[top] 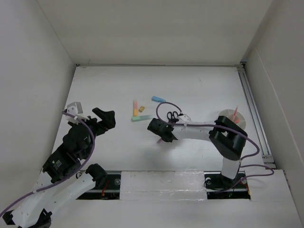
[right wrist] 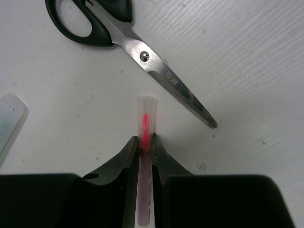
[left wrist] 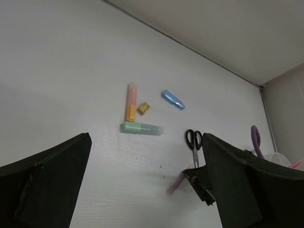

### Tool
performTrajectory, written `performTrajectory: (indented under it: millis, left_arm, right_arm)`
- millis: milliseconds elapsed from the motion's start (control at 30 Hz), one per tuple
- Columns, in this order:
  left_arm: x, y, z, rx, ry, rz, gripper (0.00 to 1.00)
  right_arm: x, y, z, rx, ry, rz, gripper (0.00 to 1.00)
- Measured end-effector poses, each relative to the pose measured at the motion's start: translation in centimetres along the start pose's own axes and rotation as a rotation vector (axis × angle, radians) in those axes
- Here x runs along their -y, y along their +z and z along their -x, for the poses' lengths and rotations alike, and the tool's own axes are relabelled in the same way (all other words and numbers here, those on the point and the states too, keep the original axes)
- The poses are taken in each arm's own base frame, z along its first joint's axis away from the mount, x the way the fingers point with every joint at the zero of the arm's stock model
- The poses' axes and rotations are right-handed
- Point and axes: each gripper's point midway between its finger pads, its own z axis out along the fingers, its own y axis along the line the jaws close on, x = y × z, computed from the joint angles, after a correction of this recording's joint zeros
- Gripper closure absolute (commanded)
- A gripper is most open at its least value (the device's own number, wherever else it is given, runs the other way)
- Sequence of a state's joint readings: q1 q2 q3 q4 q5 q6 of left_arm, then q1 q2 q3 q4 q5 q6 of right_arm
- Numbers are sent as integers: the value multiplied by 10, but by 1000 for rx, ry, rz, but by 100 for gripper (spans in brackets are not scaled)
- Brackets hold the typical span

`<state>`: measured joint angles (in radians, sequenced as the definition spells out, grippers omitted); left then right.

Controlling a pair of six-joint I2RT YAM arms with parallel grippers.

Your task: Sort the stationery into containers

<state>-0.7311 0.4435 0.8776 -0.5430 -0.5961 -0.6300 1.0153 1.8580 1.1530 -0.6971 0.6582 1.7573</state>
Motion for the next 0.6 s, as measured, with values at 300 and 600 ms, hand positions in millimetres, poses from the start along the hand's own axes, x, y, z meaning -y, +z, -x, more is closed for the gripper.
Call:
performTrajectory:
  millis: [300,600]
  left_arm:
    - [0,0,0,0,0,0,0]
    - [-1,0,0,1,1,4,0]
  right_arm:
    - [-26,-1,-7,-67,-116,168,100]
    - [-90,-69,31,-118,-307,560,100]
